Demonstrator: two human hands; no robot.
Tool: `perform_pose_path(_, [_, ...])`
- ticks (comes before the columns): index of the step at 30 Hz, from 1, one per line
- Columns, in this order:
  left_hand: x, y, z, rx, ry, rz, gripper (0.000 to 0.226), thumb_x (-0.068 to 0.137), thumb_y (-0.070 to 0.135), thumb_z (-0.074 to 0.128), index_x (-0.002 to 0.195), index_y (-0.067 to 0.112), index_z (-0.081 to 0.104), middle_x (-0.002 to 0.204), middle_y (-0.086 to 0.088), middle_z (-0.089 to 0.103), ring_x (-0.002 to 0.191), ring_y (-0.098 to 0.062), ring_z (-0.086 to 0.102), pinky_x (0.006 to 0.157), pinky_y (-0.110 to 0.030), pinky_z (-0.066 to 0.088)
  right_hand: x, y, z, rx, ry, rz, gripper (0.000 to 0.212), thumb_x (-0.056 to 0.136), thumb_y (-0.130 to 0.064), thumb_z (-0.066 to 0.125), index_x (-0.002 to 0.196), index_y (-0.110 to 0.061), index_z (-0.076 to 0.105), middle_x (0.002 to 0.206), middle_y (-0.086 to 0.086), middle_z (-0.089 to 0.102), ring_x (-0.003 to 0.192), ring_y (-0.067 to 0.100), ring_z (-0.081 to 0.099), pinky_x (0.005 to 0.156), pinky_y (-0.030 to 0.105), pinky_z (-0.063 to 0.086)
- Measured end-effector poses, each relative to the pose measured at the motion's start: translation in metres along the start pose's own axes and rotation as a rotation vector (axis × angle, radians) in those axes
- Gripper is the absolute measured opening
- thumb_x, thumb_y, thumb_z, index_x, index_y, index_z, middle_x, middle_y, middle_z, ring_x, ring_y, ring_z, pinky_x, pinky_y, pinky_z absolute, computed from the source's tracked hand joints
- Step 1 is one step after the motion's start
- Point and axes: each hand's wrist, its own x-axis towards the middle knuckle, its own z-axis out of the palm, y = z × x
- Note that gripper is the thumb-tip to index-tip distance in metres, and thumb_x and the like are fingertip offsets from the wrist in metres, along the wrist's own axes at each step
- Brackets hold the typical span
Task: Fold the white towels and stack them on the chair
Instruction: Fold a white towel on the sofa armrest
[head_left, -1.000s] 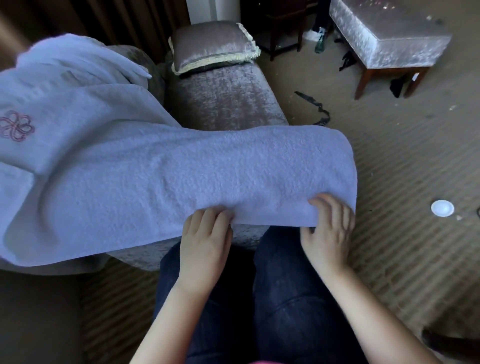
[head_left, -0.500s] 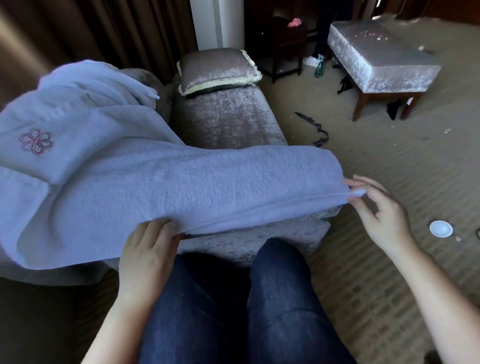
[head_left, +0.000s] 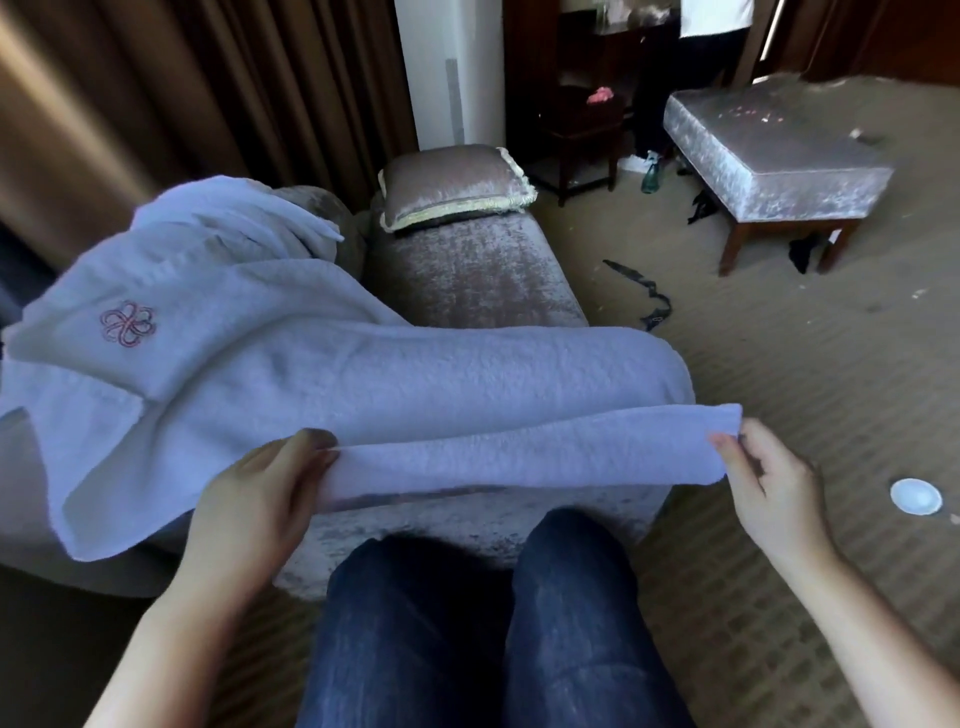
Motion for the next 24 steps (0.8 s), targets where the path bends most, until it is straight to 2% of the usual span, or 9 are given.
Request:
perform_pose_path(2, [0.028, -0.002, -0.009, 0.014, 0.04, 0.056, 0.024, 0.093, 0.035, 0.041, 0.098, 0.018, 0.058, 0.075, -0.008, 0.067, 0.063, -0.033, 0.065, 0.051, -0.032, 0.044, 0.01, -0.005, 0.0, 0.048, 0.03, 0.063, 0.029, 0.093, -0.053, 0.046, 0.089, -0.026, 0.058, 0.078, -0.002, 0.061, 0.064, 0.014, 0.053, 0.059, 0.027, 0.04])
perform_pose_path(4, [0.059, -0.004, -0.015, 0.052, 0.092, 0.121, 0.032, 0.093, 0.033, 0.042, 0.094, 0.01, 0.064, 0.076, -0.009, 0.068, 0.062, -0.033, 0.065, 0.048, -0.033, 0.044, 0.024, -0.011, 0.001, 0.045, 0.068, 0.092, 0.016, 0.095, -0.031, 0.058, 0.081, -0.024, 0.057, 0.075, -0.004, 0.06, 0.06, 0.011, 0.049, 0.056, 0.022, 0.036])
perform_pose_path(6, [0.093, -0.009, -0.014, 0.106, 0.111, 0.178, 0.033, 0.092, 0.03, 0.044, 0.092, 0.007, 0.067, 0.073, -0.01, 0.068, 0.057, -0.032, 0.063, 0.045, -0.035, 0.046, 0.04, -0.014, 0.002, 0.001, 0.119, 0.122, 0.019, 0.093, -0.019, 0.063, 0.076, -0.023, 0.056, 0.072, -0.001, 0.057, 0.057, 0.015, 0.043, 0.053, 0.021, 0.031])
perform_pose_path(10, [0.151, -0.02, 0.001, 0.198, 0.077, 0.263, 0.021, 0.086, 0.015, 0.052, 0.095, 0.009, 0.07, 0.072, -0.014, 0.067, 0.055, -0.033, 0.061, 0.045, -0.037, 0.046, 0.067, -0.013, 0.008, -0.036, 0.136, 0.241, 0.026, 0.094, -0.022, 0.061, 0.07, -0.014, 0.055, 0.06, -0.003, 0.051, 0.056, 0.013, 0.037, 0.052, 0.022, 0.027])
perform_pose_path(13, [0.176, -0.024, 0.02, 0.189, 0.036, 0.306, 0.041, 0.086, 0.03, 0.036, 0.094, 0.009, 0.07, 0.07, -0.013, 0.066, 0.055, -0.032, 0.06, 0.046, -0.03, 0.04, 0.077, -0.01, 0.013, -0.11, 0.066, 0.291, 0.043, 0.096, -0.024, 0.056, 0.058, -0.014, 0.039, 0.048, 0.003, 0.029, 0.052, 0.015, 0.028, 0.051, 0.031, 0.018])
perform_pose_path(15, [0.185, -0.029, 0.035, 0.168, -0.012, 0.323, 0.049, 0.085, 0.037, 0.03, 0.093, 0.009, 0.069, 0.07, -0.012, 0.064, 0.058, -0.032, 0.059, 0.047, -0.03, 0.039, 0.08, -0.01, 0.015, -0.154, 0.033, 0.298, 0.048, 0.097, -0.025, 0.054, 0.056, -0.016, 0.031, 0.048, 0.0, 0.024, 0.048, 0.015, 0.024, 0.051, 0.035, 0.018])
perform_pose_path(17, [0.192, -0.035, 0.05, 0.195, -0.045, 0.32, 0.041, 0.089, 0.035, 0.035, 0.092, 0.009, 0.067, 0.071, -0.011, 0.064, 0.059, -0.032, 0.059, 0.047, -0.032, 0.04, 0.083, -0.007, 0.018, -0.182, 0.017, 0.306, 0.048, 0.097, -0.026, 0.054, 0.056, -0.015, 0.03, 0.047, 0.0, 0.025, 0.047, 0.016, 0.025, 0.05, 0.036, 0.018])
perform_pose_path(20, [0.198, -0.041, 0.07, 0.24, -0.068, 0.265, 0.019, 0.096, 0.023, 0.054, 0.091, 0.008, 0.066, 0.072, -0.012, 0.064, 0.061, -0.034, 0.06, 0.049, -0.031, 0.035, 0.085, -0.004, 0.024, -0.207, 0.037, 0.318, 0.047, 0.096, -0.026, 0.054, 0.056, -0.012, 0.033, 0.047, 0.002, 0.028, 0.048, 0.018, 0.027, 0.049, 0.036, 0.019])
perform_pose_path(24, [0.193, -0.045, 0.093, 0.278, -0.099, 0.266, 0.017, 0.092, 0.02, 0.062, 0.082, 0.006, 0.064, 0.067, -0.013, 0.063, 0.061, -0.034, 0.06, 0.046, -0.031, 0.038, 0.087, 0.0, 0.033, -0.282, 0.071, 0.352, 0.043, 0.096, -0.032, 0.054, 0.06, -0.009, 0.045, 0.049, 0.004, 0.043, 0.051, 0.024, 0.042, 0.047, 0.032, 0.026])
